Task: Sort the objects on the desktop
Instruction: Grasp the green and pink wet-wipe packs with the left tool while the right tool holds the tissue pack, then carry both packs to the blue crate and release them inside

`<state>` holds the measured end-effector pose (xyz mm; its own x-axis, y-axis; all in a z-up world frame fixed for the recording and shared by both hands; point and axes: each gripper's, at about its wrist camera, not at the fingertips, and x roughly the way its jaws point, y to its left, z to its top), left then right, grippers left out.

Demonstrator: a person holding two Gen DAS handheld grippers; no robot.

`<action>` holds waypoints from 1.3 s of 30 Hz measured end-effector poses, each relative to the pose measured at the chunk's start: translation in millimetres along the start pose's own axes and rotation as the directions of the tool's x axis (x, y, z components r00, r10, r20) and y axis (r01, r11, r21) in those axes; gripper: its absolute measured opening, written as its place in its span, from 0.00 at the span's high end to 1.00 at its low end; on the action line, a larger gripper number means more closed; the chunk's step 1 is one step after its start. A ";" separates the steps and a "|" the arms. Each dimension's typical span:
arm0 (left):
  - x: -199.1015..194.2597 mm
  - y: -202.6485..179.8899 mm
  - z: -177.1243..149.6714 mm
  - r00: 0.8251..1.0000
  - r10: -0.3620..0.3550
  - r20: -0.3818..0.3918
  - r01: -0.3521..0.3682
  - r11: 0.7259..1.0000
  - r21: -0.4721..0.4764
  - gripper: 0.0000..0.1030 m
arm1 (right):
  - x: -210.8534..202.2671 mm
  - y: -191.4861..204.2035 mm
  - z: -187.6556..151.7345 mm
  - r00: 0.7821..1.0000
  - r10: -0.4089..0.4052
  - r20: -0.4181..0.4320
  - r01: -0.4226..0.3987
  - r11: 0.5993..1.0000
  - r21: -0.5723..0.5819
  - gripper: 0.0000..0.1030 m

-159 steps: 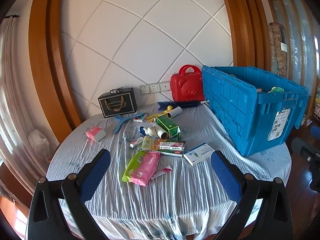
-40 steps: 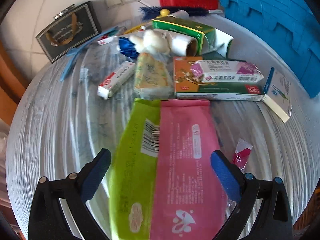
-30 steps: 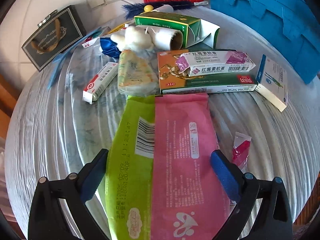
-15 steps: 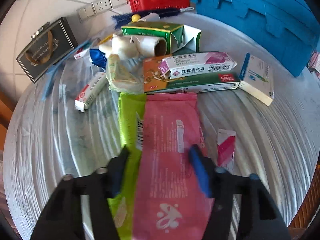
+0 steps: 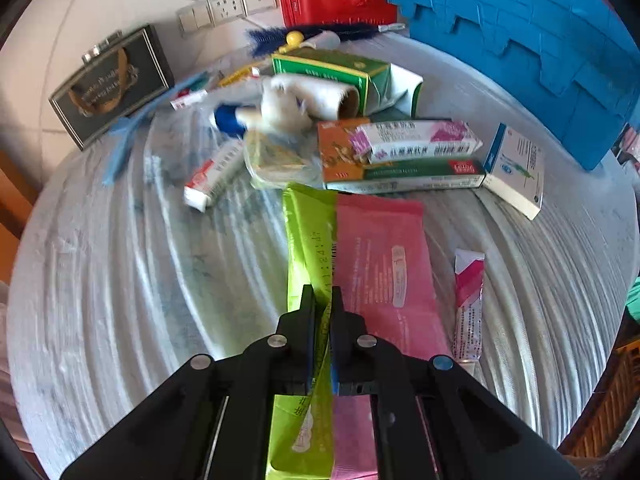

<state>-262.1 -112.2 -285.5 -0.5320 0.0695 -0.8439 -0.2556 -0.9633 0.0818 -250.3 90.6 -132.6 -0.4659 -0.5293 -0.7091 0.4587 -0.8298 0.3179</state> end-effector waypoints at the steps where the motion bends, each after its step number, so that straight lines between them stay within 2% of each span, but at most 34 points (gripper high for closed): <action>1: -4.3 0.9 1.6 1.000 0.004 0.007 -0.004 1.000 0.003 0.95 | -1.4 -0.4 -0.4 1.000 -0.001 0.004 0.001 1.000 0.003 0.16; 6: -36.6 2.0 13.3 0.997 0.021 0.071 -0.021 1.000 0.008 0.95 | -7.7 0.6 -1.9 1.000 -0.013 0.028 0.013 1.000 0.009 0.16; 10: -75.4 2.3 33.9 0.985 0.036 0.169 -0.037 0.999 0.002 0.95 | -15.9 4.9 0.6 0.997 -0.050 0.064 0.050 0.999 0.001 0.16; 14: -123.0 -0.9 60.2 0.956 0.041 0.291 -0.040 0.999 -0.007 0.95 | -34.2 15.7 7.0 0.980 -0.118 0.157 0.122 0.992 -0.017 0.16; 17: -160.9 -8.0 83.0 0.922 0.036 0.386 -0.042 0.999 0.009 0.95 | -51.3 22.5 10.7 0.965 -0.139 0.224 0.145 0.989 -0.010 0.16; 21: -203.7 -29.1 118.5 0.868 0.028 0.496 -0.065 0.996 0.058 0.95 | -85.4 29.8 14.4 0.925 -0.187 0.330 0.194 0.981 0.011 0.16; 25: -226.9 -54.7 150.8 0.825 0.020 0.565 -0.070 0.995 0.066 0.95 | -120.9 26.2 20.4 0.875 -0.248 0.415 0.252 0.967 0.046 0.16; 28: -233.9 -81.7 178.7 0.812 0.011 0.583 -0.066 0.995 0.072 0.95 | -151.8 9.8 26.8 0.832 -0.296 0.469 0.285 0.954 0.098 0.16; 34: -237.3 -146.5 233.9 0.792 -0.016 0.610 -0.049 0.995 0.089 0.95 | -204.0 -44.3 44.0 0.764 -0.372 0.527 0.328 0.928 0.179 0.16; 39: -238.0 -215.8 282.0 0.770 -0.045 0.637 -0.031 0.994 0.108 0.94 | -246.7 -101.0 63.6 0.725 -0.422 0.545 0.363 0.906 0.218 0.16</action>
<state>-307.9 152.3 47.1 -0.9119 0.2622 -0.3158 -0.3249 -0.9312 0.1649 -229.8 293.7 50.3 -0.9435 -0.1301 -0.3048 0.0813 -0.9825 0.1677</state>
